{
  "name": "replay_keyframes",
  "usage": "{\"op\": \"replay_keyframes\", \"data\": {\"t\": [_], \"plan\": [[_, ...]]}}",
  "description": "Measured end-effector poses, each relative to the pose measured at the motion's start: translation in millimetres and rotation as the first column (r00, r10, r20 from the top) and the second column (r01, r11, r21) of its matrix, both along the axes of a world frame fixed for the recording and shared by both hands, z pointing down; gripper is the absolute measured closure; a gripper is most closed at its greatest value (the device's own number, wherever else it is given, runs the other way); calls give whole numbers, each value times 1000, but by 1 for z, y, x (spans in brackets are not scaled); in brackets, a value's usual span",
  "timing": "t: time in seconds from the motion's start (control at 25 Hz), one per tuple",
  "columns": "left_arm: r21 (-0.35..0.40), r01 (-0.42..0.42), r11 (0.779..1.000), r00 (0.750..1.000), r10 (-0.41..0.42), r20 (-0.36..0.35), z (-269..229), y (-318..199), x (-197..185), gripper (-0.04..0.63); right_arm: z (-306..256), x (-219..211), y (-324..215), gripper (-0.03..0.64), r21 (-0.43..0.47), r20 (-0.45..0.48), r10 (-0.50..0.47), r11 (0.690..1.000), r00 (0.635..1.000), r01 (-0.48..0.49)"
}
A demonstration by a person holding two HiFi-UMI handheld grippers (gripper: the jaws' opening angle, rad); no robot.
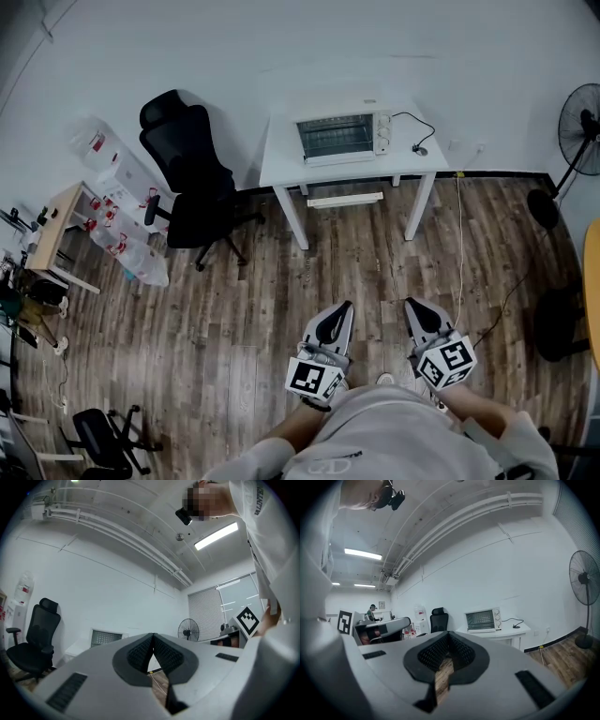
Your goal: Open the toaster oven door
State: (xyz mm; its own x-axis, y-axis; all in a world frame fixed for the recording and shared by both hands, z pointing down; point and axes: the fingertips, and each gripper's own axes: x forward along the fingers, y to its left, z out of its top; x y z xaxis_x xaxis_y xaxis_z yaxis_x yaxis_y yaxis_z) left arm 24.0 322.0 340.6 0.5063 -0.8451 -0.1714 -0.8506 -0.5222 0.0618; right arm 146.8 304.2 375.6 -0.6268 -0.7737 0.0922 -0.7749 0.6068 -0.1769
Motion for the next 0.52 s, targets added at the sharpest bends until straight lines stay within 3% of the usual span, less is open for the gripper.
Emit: {"op": "replay_keyframes", "data": {"t": [0.52], "plan": [[12, -19, 1000, 1000, 19, -3, -3, 0, 7, 588, -2, -4, -3, 600, 17, 0, -20, 1000, 1000, 20]]}}
